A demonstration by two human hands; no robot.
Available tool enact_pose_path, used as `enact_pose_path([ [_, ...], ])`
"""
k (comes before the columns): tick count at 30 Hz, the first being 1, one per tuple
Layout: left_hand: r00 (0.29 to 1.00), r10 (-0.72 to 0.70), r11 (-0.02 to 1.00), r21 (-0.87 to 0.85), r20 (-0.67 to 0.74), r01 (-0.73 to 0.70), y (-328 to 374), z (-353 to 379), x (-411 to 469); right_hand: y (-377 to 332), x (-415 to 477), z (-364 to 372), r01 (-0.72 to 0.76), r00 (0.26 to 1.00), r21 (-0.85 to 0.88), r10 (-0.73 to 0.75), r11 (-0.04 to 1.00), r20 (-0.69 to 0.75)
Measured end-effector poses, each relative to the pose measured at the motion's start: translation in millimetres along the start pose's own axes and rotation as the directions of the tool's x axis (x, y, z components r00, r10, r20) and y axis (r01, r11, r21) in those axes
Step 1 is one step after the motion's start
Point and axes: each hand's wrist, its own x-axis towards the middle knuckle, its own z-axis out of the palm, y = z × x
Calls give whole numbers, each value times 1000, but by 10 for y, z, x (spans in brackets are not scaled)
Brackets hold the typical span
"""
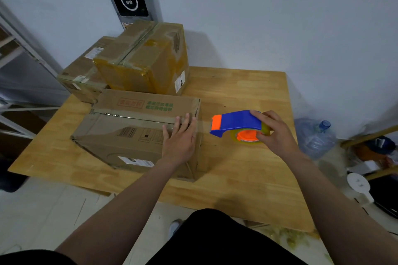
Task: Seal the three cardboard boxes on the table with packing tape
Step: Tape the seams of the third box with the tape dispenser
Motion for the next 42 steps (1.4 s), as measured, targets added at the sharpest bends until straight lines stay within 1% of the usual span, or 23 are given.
enact_pose_path([
  [3,1000,-9,1000,2,-7,9,-1,-4,5,43,-46,-93,-36,999,-10,36,999,-35],
  [7,1000,-5,1000,-5,4,5,6,-19,10,24,-67,-97,-45,998,-96,50,994,47],
  [11,999,24,999,29,42,-25,-21,0,34,-183,28,3,-101,983,-222,133,970,130],
  [16,995,27,995,97,94,-36,1,-7,47,-429,251,174,-149,957,-279,209,949,199],
  [19,993,13,994,102,115,-25,26,-32,40,-526,309,263,-160,950,-314,232,936,209],
  [22,990,-7,996,93,143,-6,51,-77,43,-596,315,313,-190,945,-346,267,919,189],
  [25,987,-9,992,126,163,-11,101,-114,9,-563,258,334,-209,919,-455,333,866,211],
  [27,988,1,991,131,157,-22,93,-101,6,-424,160,336,-263,884,-494,412,829,222],
  [29,990,0,994,107,139,-15,57,-79,21,-251,45,349,-348,838,-475,495,808,228],
  [30,992,-1,996,93,128,-11,49,-72,26,-167,-5,373,-399,804,-456,543,795,242],
  [32,995,-9,998,70,97,2,65,-67,37,-1,-76,462,-533,710,-387,646,752,279],
  [34,998,-34,999,38,47,32,94,-59,41,141,-119,568,-633,611,-336,717,697,335],
  [36,997,-64,998,20,41,63,86,-43,62,273,-143,694,-687,521,-324,752,650,403],
  [38,996,-77,997,18,35,77,59,-8,73,392,-161,815,-724,450,-317,768,613,456],
  [40,997,-80,997,24,18,80,43,26,81,480,-168,895,-748,416,-316,783,584,463],
  [42,997,-78,997,18,4,78,36,45,83,565,-169,963,-749,424,-315,788,582,447],
])
